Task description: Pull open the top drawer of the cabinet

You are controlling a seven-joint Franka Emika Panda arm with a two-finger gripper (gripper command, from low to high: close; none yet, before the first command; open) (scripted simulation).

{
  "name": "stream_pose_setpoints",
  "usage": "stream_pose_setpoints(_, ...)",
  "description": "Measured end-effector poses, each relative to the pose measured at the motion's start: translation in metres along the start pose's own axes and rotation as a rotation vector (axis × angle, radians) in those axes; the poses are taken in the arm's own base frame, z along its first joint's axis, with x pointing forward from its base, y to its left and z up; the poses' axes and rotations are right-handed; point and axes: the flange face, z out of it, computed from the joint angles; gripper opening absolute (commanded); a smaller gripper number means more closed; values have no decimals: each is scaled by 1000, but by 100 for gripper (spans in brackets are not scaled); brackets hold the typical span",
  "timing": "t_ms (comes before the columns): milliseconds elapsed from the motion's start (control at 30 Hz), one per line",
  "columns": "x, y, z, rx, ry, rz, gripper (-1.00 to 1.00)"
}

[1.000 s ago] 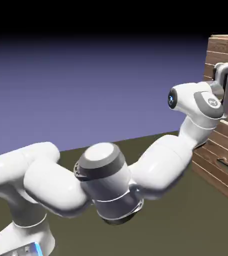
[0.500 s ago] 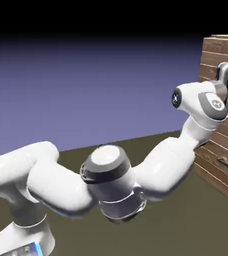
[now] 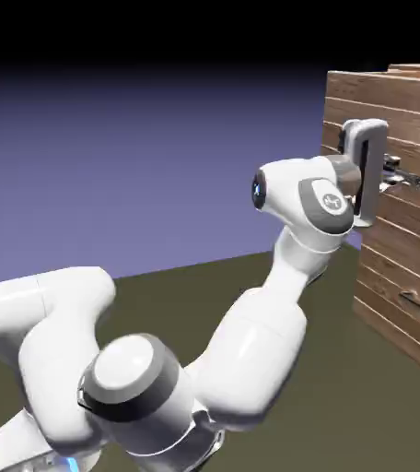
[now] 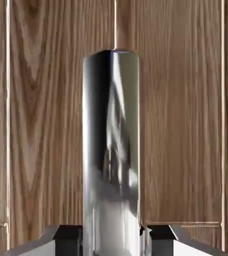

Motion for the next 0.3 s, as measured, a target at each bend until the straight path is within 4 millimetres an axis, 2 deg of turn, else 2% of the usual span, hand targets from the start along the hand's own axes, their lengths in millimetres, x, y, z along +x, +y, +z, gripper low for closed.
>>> stream_pose_setpoints(167,0,0,-59,0,0,0,-100)
stream_pose_setpoints(200,0,0,-66,0,0,0,100)
stream_pose_setpoints(267,0,0,-66,-1,0,-1,100)
stream_pose_setpoints(300,0,-1,-79,-1,0,0,100)
